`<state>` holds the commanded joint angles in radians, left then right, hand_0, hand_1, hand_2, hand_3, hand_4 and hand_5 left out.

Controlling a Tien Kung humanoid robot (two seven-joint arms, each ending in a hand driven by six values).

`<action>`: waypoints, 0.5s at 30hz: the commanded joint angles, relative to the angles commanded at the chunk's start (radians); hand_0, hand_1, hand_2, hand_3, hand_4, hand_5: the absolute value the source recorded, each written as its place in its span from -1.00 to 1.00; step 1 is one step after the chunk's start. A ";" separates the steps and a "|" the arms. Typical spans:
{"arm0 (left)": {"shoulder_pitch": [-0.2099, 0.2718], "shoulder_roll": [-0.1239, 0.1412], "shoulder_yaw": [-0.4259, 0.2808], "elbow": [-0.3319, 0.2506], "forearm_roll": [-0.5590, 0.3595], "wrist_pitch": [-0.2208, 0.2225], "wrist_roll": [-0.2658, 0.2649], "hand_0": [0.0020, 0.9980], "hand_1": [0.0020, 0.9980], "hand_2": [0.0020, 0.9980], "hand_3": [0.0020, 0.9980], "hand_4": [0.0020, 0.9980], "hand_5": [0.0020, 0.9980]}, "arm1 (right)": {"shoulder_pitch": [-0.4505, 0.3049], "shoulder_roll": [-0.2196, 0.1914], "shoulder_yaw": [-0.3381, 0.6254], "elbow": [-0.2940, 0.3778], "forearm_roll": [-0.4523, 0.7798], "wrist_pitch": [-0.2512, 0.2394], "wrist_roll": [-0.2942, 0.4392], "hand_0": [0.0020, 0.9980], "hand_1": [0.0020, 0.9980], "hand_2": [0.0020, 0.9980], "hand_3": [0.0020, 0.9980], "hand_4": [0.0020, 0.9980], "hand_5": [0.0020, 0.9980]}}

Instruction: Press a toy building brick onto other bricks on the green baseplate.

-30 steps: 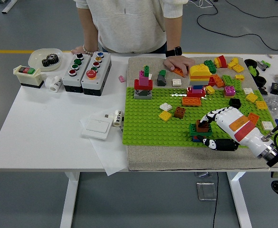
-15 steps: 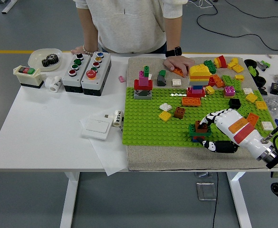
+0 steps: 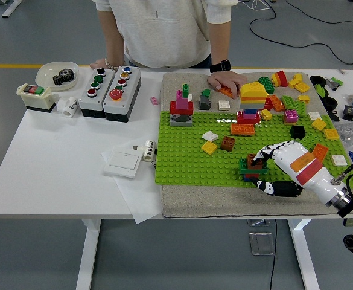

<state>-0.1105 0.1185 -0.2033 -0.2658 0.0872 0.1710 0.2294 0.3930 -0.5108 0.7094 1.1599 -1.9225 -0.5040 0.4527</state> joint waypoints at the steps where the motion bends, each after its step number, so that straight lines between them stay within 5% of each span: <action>1: 0.000 0.000 -0.001 0.000 0.002 0.000 0.000 -0.03 0.20 0.50 0.57 0.64 0.66 | 0.000 0.000 0.001 0.002 0.003 -0.002 0.001 -0.19 -0.07 0.03 0.05 0.44 -0.02; 15: -0.004 0.000 0.006 0.001 -0.009 0.000 -0.003 -0.02 0.19 0.50 0.57 0.64 0.66 | 0.005 -0.006 0.018 0.025 0.028 -0.034 0.019 -0.14 -0.06 0.03 0.05 0.44 -0.01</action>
<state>-0.1147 0.1186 -0.1974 -0.2650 0.0781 0.1708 0.2266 0.3980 -0.5165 0.7276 1.1845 -1.8946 -0.5381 0.4719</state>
